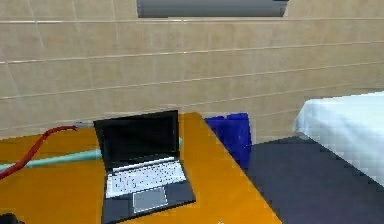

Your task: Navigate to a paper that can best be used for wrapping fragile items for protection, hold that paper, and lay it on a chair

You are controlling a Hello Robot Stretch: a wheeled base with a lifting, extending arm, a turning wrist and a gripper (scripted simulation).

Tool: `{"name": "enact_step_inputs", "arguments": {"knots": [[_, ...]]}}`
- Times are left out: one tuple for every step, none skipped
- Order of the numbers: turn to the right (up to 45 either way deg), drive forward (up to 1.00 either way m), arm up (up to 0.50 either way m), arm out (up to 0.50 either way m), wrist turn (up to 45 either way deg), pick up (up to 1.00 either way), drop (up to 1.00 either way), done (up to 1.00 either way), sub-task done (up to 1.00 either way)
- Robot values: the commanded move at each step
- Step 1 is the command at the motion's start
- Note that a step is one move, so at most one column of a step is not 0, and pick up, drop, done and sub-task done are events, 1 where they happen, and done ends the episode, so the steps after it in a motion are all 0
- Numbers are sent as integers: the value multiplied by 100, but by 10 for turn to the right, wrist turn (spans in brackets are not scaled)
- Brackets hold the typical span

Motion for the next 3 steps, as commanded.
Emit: {"name": "enact_step_inputs", "arguments": {"knots": [[-450,0,0,0,0,0,0,0,0],[-450,0,0,0,0,0,0,0,0],[-450,0,0,0,0,0,0,0,0]]}}
